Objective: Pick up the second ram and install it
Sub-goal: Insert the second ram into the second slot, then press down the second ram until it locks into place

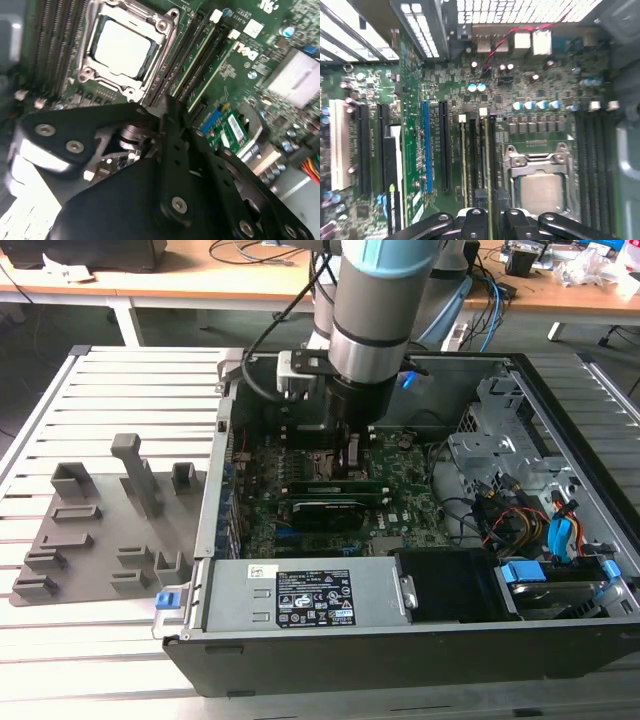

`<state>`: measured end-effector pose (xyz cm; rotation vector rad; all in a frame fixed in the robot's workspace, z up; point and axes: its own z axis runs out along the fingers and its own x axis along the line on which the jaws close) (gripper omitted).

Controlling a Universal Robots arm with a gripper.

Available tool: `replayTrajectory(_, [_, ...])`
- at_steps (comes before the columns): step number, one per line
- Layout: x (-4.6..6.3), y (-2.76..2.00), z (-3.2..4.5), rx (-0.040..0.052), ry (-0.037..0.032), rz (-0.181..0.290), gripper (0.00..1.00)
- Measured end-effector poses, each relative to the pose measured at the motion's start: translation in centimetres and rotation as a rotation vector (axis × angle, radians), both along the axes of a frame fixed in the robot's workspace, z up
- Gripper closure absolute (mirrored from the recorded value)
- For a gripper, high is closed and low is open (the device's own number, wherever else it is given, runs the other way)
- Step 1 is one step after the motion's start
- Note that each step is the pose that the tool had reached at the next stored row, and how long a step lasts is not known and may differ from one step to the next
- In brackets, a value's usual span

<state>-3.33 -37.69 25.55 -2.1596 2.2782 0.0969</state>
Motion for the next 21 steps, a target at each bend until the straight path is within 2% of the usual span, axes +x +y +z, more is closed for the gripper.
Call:
replayTrajectory(1, [0.0, 0.30, 1.00, -0.0070, 0.0000, 0.000, 0.89])
replayTrajectory(2, [0.0, 0.36, 1.59, -0.0086, 0.0000, 0.000, 0.89])
replayTrajectory(10, [0.1, 0.35, 1.68, -0.0087, 0.0000, 0.000, 0.89])
replayTrajectory(11, [0.3, 0.35, 1.69, -0.0088, 0.0001, 0.000, 0.89])
replayTrajectory(12, [1.5, 0.36, 1.64, -0.0090, 0.0007, 0.000, 0.89])
replayTrajectory(13, [3.4, 0.36, 1.35, -0.0122, 0.0051, 0.000, 0.89])
replayTrajectory(14, [4.1, 0.35, 1.12, -0.0124, 0.0063, 0.000, 0.89])
replayTrajectory(15, [4.9, 0.35, 0.56, -0.0123, 0.0074, 0.000, 0.89])
replayTrajectory(18, [5.5, 0.35, -1.24, -0.0124, 0.0075, 0.000, 0.89])
replayTrajectory(21, [5.5, 0.35, -2.40, -0.0128, 0.0078, 0.000, 0.89])
